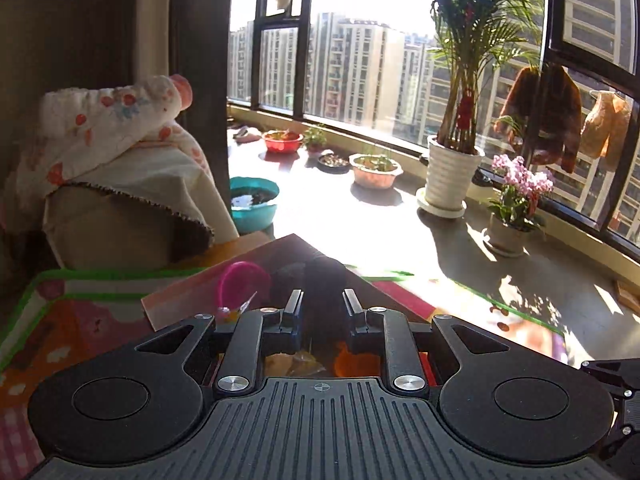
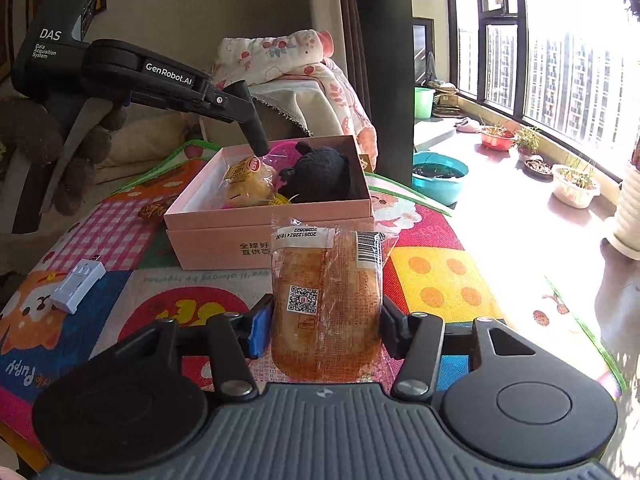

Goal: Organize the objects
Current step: 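Lower the bread loaf into the pink box with the right gripper while the left drops the stick in, then grasp the white charger with the left gripper while the right gripper grasps the red quail-egg bag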

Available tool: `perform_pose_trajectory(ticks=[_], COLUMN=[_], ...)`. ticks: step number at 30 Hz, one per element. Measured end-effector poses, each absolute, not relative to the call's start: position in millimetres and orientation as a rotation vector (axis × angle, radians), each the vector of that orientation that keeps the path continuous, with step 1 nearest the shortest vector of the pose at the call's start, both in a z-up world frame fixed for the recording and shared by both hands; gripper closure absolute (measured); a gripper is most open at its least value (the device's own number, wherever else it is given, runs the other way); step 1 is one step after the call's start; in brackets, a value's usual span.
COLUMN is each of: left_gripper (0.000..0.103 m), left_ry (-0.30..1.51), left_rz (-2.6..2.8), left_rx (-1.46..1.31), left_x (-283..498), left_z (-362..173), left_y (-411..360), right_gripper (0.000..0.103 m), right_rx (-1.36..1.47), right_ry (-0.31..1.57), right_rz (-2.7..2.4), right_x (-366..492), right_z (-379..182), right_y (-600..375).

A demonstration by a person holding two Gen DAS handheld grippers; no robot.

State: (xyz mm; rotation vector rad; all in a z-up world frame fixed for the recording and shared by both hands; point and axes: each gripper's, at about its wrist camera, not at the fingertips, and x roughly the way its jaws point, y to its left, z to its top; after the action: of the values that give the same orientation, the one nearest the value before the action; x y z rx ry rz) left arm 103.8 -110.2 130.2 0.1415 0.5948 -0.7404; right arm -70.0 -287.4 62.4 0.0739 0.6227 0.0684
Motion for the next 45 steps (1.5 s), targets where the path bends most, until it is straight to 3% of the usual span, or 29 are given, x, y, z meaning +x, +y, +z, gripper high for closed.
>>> perform_pose_trajectory(ticks=[15, 27, 35, 45], left_gripper=[0.08, 0.08, 0.08, 0.08], left_ry=[0.641, 0.704, 0.684, 0.681], left_rz=[-0.67, -0.606, -0.482, -0.443], left_rx=[0.035, -0.018, -0.043, -0.086], left_x=[91, 4, -23, -17], left_z=[100, 56, 52, 49], left_y=[-58, 9, 54, 72], right_gripper=[0.05, 0.05, 0.05, 0.049], right_rx=[0.064, -0.005, 0.083, 0.03], right_ry=[0.643, 0.576, 0.736, 0.768], right_rz=[0.077, 0.132, 0.122, 0.128], right_x=[-45, 35, 120, 103], right_z=[62, 115, 72, 52], right_y=[-274, -256, -230, -217])
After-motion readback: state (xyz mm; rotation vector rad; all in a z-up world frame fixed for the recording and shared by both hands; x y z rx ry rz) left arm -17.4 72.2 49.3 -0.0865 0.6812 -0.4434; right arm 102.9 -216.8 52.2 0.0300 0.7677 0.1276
